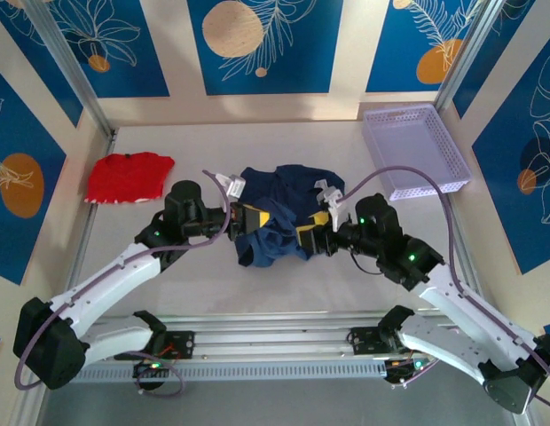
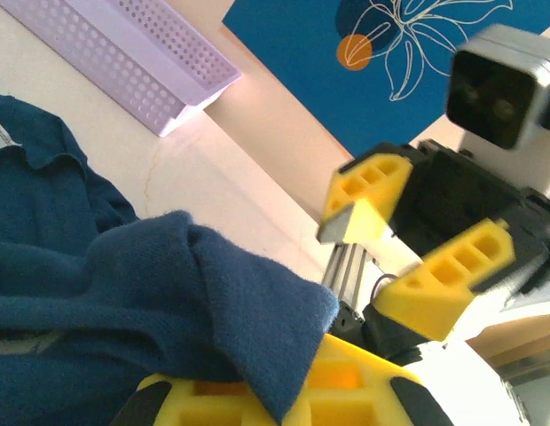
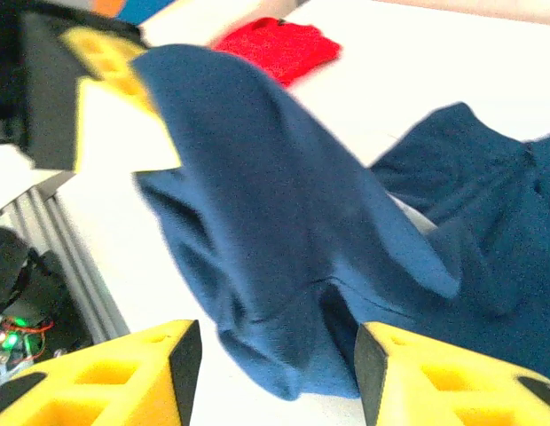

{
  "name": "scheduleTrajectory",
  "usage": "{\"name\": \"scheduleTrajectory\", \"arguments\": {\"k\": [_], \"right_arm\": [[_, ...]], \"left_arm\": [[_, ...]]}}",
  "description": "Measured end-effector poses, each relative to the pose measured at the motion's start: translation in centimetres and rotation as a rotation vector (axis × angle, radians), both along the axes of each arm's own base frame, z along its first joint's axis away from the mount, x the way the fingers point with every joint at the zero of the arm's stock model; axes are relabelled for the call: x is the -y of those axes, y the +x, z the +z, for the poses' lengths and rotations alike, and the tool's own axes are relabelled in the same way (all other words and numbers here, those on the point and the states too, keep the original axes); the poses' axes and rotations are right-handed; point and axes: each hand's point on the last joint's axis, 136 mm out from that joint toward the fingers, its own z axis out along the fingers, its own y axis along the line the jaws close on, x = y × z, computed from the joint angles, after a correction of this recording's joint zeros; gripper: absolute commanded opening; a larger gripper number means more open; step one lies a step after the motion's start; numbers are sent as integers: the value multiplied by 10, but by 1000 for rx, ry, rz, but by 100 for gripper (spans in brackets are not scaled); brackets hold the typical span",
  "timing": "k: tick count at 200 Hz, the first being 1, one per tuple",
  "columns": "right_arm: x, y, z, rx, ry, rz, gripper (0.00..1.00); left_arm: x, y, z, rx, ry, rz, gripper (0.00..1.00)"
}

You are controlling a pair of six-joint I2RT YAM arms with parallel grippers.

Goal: Fold the inside-out t-shirt

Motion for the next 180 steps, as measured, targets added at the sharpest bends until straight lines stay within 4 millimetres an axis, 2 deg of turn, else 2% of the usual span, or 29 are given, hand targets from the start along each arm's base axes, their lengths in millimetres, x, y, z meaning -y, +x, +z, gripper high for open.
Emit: {"name": "scheduleTrajectory", "arguments": {"k": [20, 48, 53, 67, 74, 88, 99, 126, 136, 153, 180], "right_arm": [[-13, -7, -6, 23, -27, 51, 51], [-32, 3, -28, 27, -104, 71, 49], [-35, 6, -32, 26, -121, 69, 43], [-43, 15, -43, 14, -160, 68, 10], [-46, 19, -46, 7, -175, 70, 0], [-49, 23, -45, -15, -165, 76, 0], [-45, 21, -36, -43, -108, 101, 0], [-32, 19, 13, -96, 170, 171, 0], [-35, 15, 24, -118, 246, 219, 0], [-47, 8, 25, -184, 310, 306, 1], [-59, 8, 17, -283, 347, 372, 7]], "left_arm": [[0, 0, -2, -8, 6, 0, 0], [0, -1, -1, -14, 10, 0, 0], [0, -1, -1, -13, 9, 0, 0], [0, -1, -1, -14, 10, 1, 0], [-1, -1, -2, -17, 14, 3, 0], [-5, 3, -8, -23, 43, 37, 0], [-12, 11, -15, -28, 92, 102, 0], [-33, 36, -30, -3, 235, 270, 0], [-36, 42, -32, 10, 268, 293, 6], [-39, 48, -33, 27, 307, 315, 8], [-47, 48, -41, 43, 366, 331, 4]]}}
